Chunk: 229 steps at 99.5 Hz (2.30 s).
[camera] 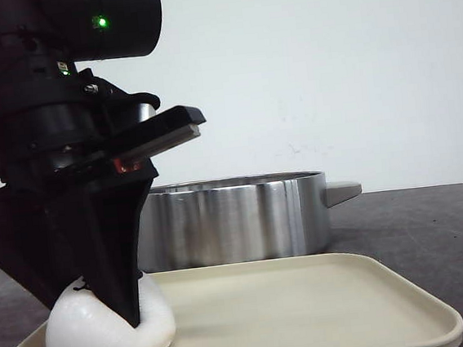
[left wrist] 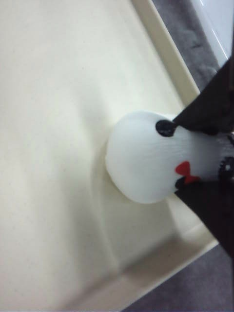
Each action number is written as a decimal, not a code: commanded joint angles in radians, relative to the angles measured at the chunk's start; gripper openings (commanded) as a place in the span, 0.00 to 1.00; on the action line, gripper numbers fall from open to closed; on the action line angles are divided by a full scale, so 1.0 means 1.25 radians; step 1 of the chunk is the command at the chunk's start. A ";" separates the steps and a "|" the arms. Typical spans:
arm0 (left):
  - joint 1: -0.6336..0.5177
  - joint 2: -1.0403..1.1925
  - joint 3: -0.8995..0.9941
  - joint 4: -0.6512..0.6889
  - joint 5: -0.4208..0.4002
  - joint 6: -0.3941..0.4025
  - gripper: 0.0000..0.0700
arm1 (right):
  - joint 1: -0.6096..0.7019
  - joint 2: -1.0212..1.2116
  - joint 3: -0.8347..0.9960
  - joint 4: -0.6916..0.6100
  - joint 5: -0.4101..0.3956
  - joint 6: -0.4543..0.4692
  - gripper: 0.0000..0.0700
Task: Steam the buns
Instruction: 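Lower the left gripper onto the last panda bun and grasp it, then lift the bun with the left gripper and carry it over the pot, then lower the bun into the pot, open the left gripper and raise it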
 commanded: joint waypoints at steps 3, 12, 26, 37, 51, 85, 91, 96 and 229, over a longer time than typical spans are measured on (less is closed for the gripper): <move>-0.009 0.014 0.027 -0.011 0.004 0.023 0.00 | 0.005 0.004 0.014 0.003 0.001 -0.003 0.01; -0.009 0.014 0.042 -0.020 0.005 0.034 0.00 | 0.005 0.004 0.014 0.003 0.001 -0.003 0.01; -0.009 0.014 0.067 -0.033 0.017 0.038 0.00 | 0.005 0.004 0.014 0.003 0.001 -0.003 0.01; -0.009 0.014 0.088 -0.039 0.025 0.037 0.00 | 0.005 0.004 0.014 0.003 0.001 -0.003 0.01; -0.009 0.007 0.138 -0.078 0.069 0.050 0.00 | 0.005 0.004 0.014 0.003 0.001 -0.003 0.01; 0.016 -0.033 0.427 -0.159 -0.011 0.131 0.00 | 0.005 0.004 0.014 0.009 0.001 -0.003 0.01; 0.031 -0.030 0.472 -0.159 -0.042 0.157 0.00 | 0.005 0.005 0.014 0.009 0.001 -0.003 0.01; 0.046 -0.025 0.499 -0.158 -0.063 0.175 0.00 | 0.005 0.005 0.014 0.009 0.001 -0.003 0.01; 0.251 0.409 0.626 -0.173 -0.116 0.327 0.15 | 0.005 0.005 0.013 -0.012 0.026 -0.003 0.01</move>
